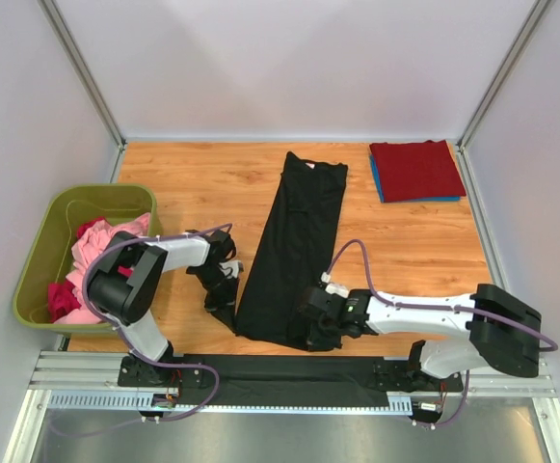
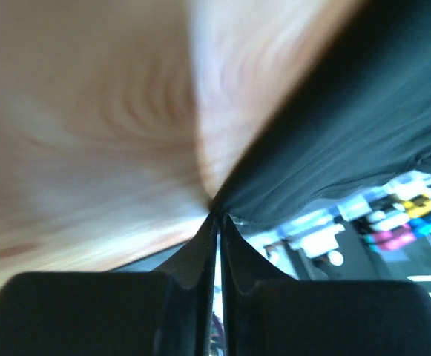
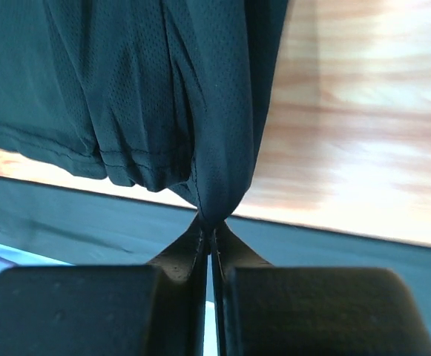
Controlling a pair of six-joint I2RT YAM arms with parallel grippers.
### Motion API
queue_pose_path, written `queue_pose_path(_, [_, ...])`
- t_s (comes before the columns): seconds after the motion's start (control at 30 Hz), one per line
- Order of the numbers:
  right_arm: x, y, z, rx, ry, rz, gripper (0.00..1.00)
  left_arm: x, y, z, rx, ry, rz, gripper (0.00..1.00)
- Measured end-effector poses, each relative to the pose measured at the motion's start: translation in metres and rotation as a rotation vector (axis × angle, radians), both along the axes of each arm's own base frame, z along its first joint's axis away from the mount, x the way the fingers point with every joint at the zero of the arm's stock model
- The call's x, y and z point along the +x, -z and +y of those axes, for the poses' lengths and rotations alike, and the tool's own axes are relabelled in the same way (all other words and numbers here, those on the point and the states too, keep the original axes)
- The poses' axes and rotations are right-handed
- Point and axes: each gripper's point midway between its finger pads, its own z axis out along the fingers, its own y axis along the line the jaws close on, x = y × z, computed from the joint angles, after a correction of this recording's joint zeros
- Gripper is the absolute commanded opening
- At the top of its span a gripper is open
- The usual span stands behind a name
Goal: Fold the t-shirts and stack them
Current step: Fold the tshirt
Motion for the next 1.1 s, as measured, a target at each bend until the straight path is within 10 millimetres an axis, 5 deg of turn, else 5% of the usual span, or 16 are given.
queue_pose_path(0.17, [-0.008,-0.009,-0.020,-0.042,-0.018,0.010,0.23,-0.019,-0.002,-0.004,-0.018,-0.032,0.039,0.39])
queue_pose_path(0.3, [-0.009,-0.027,-0.028,-0.081,-0.036,0.013,0.30,-0.018,-0.009,-0.002,0.004,-0.045,0.017,0.45])
queue_pose_path(0.53, [0.017,-0.089,0.019,-0.030,-0.070,-0.069,0.40,0.024,-0.036,-0.005,0.048,-0.039,-0.138,0.45])
queue_pose_path(0.83, [0.031,-0.033,-0.002,-0.284,-0.087,-0.013,0.43,0.050,-0.034,0.015,0.080,-0.126,-0.176,0.44])
queue_pose_path(1.1, [0.030,-0.017,-0.010,-0.363,-0.122,0.008,0.39,0.045,-0.029,0.021,0.082,-0.126,-0.158,0.42])
